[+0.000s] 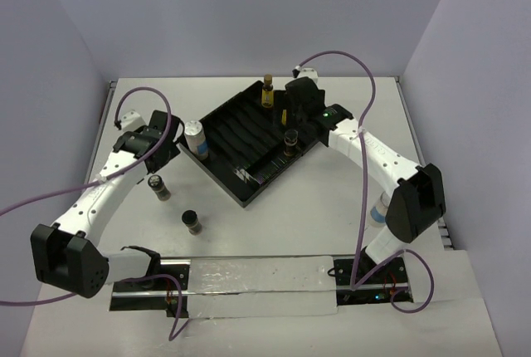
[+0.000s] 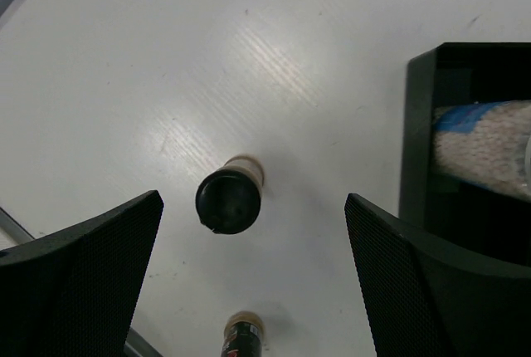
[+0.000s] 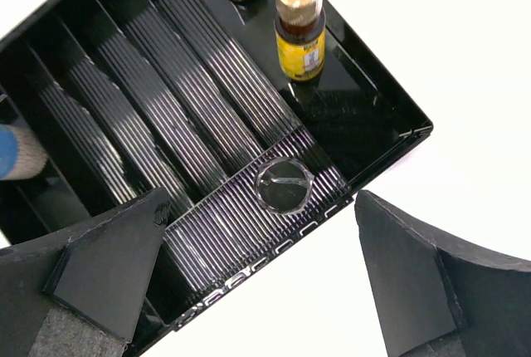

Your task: Organize the condiment bottles

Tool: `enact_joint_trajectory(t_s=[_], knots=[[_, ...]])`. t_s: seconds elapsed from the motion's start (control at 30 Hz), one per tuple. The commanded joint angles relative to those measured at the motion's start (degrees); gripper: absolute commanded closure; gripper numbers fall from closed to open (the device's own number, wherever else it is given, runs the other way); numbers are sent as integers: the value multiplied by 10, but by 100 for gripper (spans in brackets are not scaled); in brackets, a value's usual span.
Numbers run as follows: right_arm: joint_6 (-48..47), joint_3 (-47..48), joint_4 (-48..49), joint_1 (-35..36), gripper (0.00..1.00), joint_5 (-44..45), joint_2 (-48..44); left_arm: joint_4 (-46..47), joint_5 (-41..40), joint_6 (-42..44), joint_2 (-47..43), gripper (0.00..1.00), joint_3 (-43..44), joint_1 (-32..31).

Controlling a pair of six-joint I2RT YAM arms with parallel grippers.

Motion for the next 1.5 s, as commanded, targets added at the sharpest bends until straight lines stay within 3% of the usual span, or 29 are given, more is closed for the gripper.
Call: enact_joint_trajectory(t_s=[0.0, 0.37, 1.03, 1.13, 1.17, 1.2, 1.23, 1.3, 1.47], knots=[[-10, 12, 0, 5, 0, 7, -27, -12, 21, -71, -22, 1, -28, 10], [-13, 0, 5, 4, 0, 4, -29, 46, 49, -81, -26, 2, -95, 31], [-13, -3, 2, 5, 0, 9, -25, 121, 84, -61, 2, 29, -143, 69], [-13, -4, 3, 5, 0, 9, -27, 124, 92, -61, 3, 39, -146, 69], [-13, -4, 3, 4, 0, 10, -27, 125, 95, -57, 2, 52, -146, 69], [-13, -4, 3, 5, 0, 11, -28, 129, 99, -50, -1, 74, -146, 69], [-13, -4, 2, 5, 0, 12, -28, 130, 102, -45, -3, 85, -146, 69], [-13, -3, 1, 5, 0, 17, -33, 122, 99, -26, -8, 90, -131, 69], [-10, -1, -6, 4, 0, 31, -62, 56, 73, 50, -22, 90, -43, 65]])
